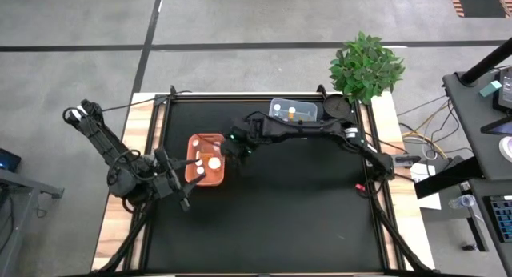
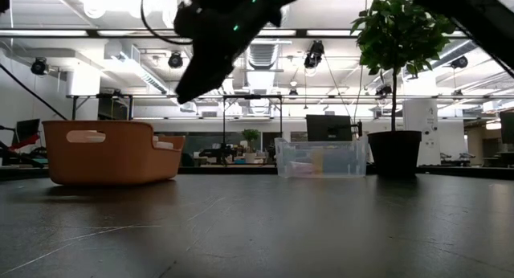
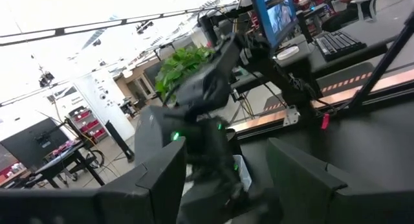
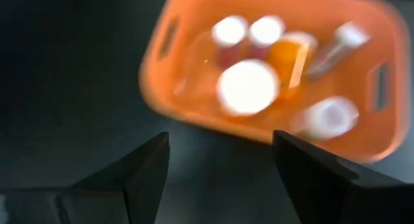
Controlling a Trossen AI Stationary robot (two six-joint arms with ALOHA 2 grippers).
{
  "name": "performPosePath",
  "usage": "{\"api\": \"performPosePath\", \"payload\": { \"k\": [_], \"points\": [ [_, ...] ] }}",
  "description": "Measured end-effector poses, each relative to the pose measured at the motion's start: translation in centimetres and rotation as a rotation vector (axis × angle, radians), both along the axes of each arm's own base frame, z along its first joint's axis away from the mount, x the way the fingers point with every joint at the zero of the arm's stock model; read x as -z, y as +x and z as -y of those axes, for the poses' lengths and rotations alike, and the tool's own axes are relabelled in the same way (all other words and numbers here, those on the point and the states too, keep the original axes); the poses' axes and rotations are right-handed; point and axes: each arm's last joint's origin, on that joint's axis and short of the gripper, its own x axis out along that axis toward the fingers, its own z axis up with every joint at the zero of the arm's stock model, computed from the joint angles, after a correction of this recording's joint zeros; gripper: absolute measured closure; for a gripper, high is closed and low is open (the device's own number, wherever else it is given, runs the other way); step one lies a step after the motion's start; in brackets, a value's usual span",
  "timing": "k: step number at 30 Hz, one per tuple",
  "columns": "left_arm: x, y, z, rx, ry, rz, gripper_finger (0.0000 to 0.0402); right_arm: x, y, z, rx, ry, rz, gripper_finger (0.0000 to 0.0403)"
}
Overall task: Pick and place medicine bottles into bin by pill shape (circle, oval)
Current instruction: Return to Home Position
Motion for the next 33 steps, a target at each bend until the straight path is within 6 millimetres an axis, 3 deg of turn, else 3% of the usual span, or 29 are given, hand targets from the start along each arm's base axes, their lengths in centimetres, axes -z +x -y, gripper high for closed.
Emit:
{"api": "performPosePath", "payload": {
  "k": [3, 6, 13, 17, 20, 24, 28, 33],
  "points": [
    [0.4, 0.4, 0.3, 0.035, 0.008, -0.004, 0.0205, -0.3, -1.7, -2.3, -0.017, 0.027, -0.071, 0.0146],
    [1.1, 0.9, 0.9, 0.175, 0.05, -0.01, 0.0205, 0.1, -3.8, -5.4, -0.048, 0.045, -0.098, 0.0154],
    [2.9, 2.9, 1.1, 0.774, 0.18, -0.077, 0.0206, 2.3, -11.0, -12.6, -0.019, -0.103, 0.087, 0.0168],
    [3.9, 5.5, -0.9, 0.897, 0.157, -0.114, 0.022, 2.8, -15.0, -14.7, 0.005, -0.156, 0.249, 0.0172],
    [5.1, 7.2, -3.6, 0.749, 0.055, -0.214, 0.0242, 2.4, -17.9, -14.9, -0.003, -0.133, 0.345, 0.0172],
    [6.6, 7.3, -6.9, 0.606, -0.071, -0.319, 0.0289, 1.5, -21.7, -13.6, 0.0, -0.124, 0.465, 0.0172],
    [7.0, 5.6, -8.5, 0.55, -0.113, -0.295, 0.0343, 0.9, -25.7, -11.6, 0.033, -0.14, 0.566, 0.0172],
    [6.9, 1.9, -9.2, 0.557, -0.103, -0.183, 0.0395, 0.7, -30.4, -9.5, 0.068, -0.15, 0.665, 0.0172]
  ]
}}
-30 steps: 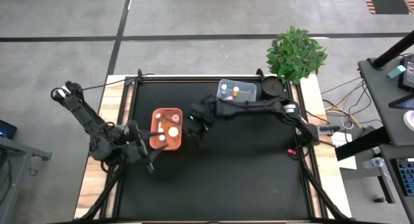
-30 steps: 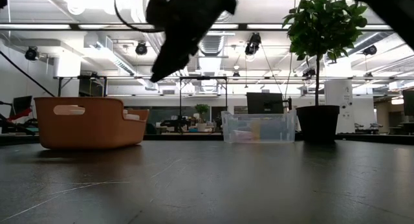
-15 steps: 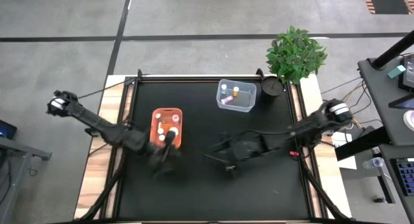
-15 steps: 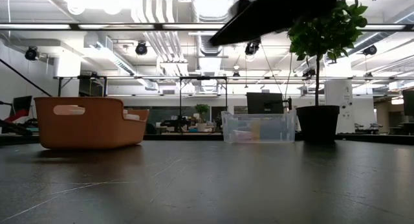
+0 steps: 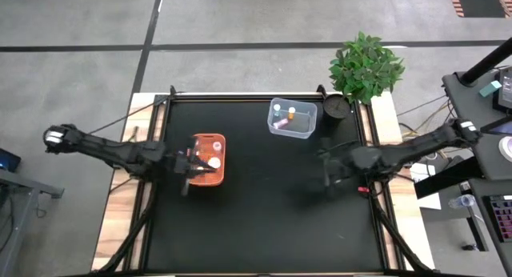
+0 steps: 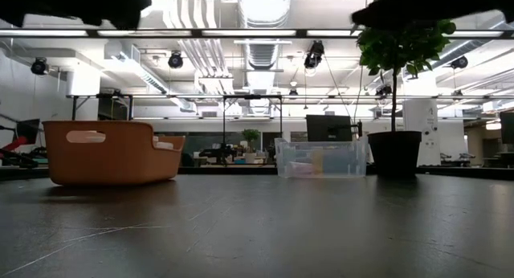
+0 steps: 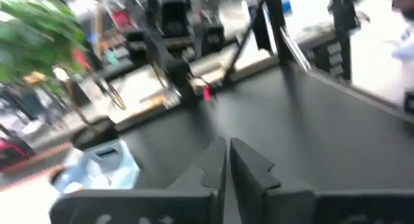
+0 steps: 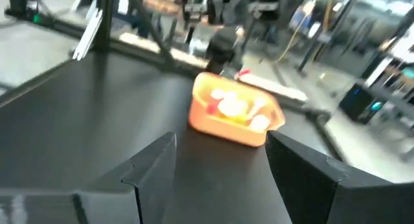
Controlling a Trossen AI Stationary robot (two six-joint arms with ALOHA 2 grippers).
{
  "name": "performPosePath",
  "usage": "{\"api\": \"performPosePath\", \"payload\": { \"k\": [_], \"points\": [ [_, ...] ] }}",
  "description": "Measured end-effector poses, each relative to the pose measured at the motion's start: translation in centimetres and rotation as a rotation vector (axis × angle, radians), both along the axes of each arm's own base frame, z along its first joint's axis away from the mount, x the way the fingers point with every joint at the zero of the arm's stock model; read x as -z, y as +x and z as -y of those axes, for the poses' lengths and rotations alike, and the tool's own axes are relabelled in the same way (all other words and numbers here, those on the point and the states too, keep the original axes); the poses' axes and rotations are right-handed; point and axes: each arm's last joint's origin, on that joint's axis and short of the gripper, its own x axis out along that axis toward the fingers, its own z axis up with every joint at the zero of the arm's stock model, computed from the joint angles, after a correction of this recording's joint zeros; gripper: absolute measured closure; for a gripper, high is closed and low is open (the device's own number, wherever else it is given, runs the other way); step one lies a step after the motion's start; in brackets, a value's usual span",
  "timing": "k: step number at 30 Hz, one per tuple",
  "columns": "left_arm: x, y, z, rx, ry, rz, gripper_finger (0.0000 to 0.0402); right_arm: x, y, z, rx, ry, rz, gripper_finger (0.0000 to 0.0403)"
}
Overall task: Pick and place medicine bottles into bin by pill shape (circle, oval)
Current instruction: Return to Home Position
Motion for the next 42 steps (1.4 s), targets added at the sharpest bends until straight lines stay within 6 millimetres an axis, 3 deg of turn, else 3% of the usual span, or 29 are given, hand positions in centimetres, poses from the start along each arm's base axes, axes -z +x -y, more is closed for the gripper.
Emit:
{"api": "performPosePath", "payload": {
  "k": [4, 10, 15, 17, 24, 35, 42],
  "points": [
    [-0.4, -3.0, -0.8, -0.073, -0.017, 0.153, 0.0396, 0.2, -3.4, 1.4, 0.02, -0.022, 0.105, 0.0172],
    [1.3, -6.1, -1.6, -0.135, -0.033, 0.285, 0.0401, 0.6, -8.5, 3.4, 0.088, -0.039, 0.344, 0.0172],
    [2.9, -7.8, -2.0, -0.172, -0.055, 0.392, 0.0401, 1.7, -10.7, 4.1, 0.128, -0.05, 0.429, 0.0173],
    [3.8, -7.4, -2.0, -0.198, -0.036, 0.362, 0.0401, 2.2, -11.3, 4.3, 0.139, -0.047, 0.457, 0.0176],
    [6.7, -6.0, -1.8, -0.203, 0.0, 0.265, 0.0401, 5.2, -10.3, 4.2, 0.129, -0.029, 0.395, 0.0198],
    [8.5, -5.2, -1.6, -0.201, 0.029, 0.095, 0.0401, 6.4, -9.8, 4.1, 0.145, 0.256, 0.256, 0.0219],
    [9.1, -4.8, -1.6, -0.199, 0.047, 0.036, 0.0401, 6.6, -9.7, 4.1, 0.148, 0.274, 0.242, 0.022]
  ]
}}
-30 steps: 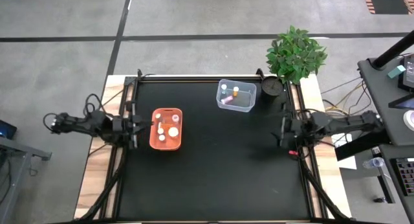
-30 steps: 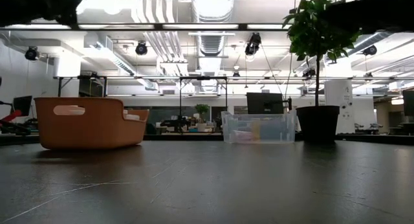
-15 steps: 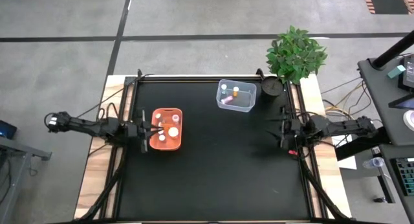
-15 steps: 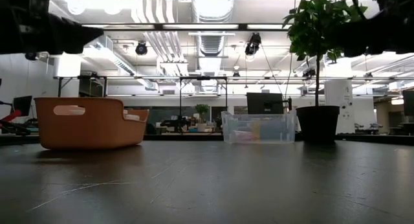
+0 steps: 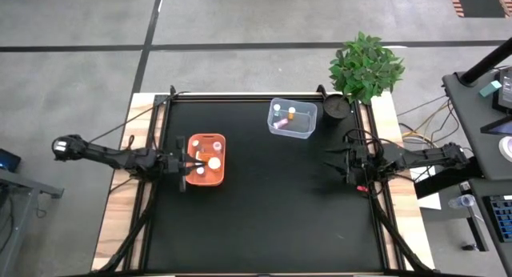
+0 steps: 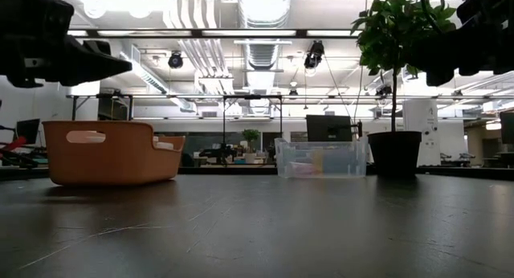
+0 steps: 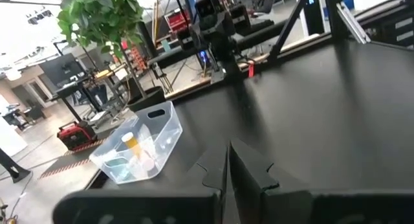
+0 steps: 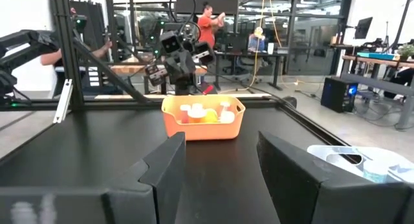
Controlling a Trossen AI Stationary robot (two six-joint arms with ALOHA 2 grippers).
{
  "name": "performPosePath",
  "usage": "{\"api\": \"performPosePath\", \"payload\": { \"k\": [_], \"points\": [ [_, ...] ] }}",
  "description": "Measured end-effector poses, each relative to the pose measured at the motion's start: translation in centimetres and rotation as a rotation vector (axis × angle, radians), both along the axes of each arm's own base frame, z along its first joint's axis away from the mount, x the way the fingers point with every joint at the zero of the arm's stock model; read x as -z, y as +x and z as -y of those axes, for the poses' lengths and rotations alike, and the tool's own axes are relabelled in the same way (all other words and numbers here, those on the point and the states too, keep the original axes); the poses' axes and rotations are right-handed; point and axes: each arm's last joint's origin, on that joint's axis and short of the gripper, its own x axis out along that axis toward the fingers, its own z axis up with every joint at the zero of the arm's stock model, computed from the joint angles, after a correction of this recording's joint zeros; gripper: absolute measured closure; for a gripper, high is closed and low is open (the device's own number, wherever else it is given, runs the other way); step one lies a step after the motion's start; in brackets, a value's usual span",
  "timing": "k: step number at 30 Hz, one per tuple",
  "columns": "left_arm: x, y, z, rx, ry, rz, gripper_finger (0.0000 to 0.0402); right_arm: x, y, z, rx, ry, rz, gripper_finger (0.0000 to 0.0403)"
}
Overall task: Pick and place medicine bottles into bin by pill shape (circle, oval)
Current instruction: Return to Home Position
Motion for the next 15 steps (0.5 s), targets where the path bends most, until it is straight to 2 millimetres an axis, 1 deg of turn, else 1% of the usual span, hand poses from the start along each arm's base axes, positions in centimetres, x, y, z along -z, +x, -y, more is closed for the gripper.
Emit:
{"api": "performPosePath", "payload": {
  "k": [15],
  "points": [
    [0.79, 0.4, 0.08, 0.0, 0.014, -0.076, 0.0401, 0.01, 0.0, 0.0, 0.0, 0.0, 0.0, 0.0218]
  ]
}}
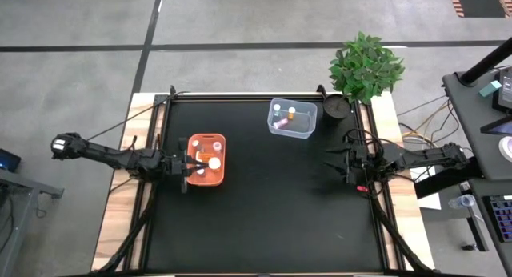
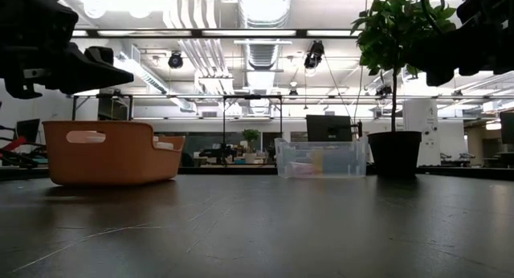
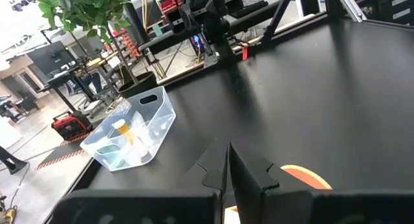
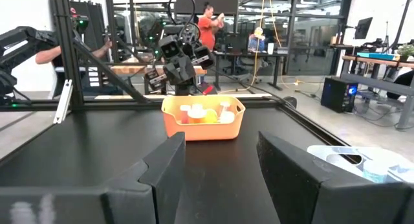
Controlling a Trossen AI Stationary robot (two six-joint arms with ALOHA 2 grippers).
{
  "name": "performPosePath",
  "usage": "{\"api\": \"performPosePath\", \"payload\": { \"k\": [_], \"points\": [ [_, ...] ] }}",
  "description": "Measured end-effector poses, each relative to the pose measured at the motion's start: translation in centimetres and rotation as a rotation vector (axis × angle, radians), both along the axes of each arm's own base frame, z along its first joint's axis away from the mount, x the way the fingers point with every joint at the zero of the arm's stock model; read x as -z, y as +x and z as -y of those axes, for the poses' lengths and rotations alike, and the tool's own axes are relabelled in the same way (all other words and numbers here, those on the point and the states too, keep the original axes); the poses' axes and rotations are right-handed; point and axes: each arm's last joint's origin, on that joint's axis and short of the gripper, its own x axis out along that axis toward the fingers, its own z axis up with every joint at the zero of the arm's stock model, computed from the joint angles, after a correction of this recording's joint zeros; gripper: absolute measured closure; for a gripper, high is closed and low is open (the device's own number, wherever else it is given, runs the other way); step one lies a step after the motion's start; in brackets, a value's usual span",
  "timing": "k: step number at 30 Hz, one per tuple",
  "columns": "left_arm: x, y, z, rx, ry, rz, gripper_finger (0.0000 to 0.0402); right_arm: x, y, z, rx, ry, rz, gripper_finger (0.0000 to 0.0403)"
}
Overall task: Pick and place medicine bottles into bin by pill shape (circle, oval)
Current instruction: Return to Home Position
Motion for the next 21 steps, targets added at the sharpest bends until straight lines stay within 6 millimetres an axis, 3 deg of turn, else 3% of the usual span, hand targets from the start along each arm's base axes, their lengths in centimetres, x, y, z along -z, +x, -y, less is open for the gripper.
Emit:
{"api": "performPosePath", "payload": {
  "k": [21],
  "points": [
    [0.53, 0.22, 0.04, 0.0, 0.01, -0.05, 0.0401, 0.02, 0.0, 0.0, 0.0, 0.0, 0.0, 0.0218]
  ]
}}
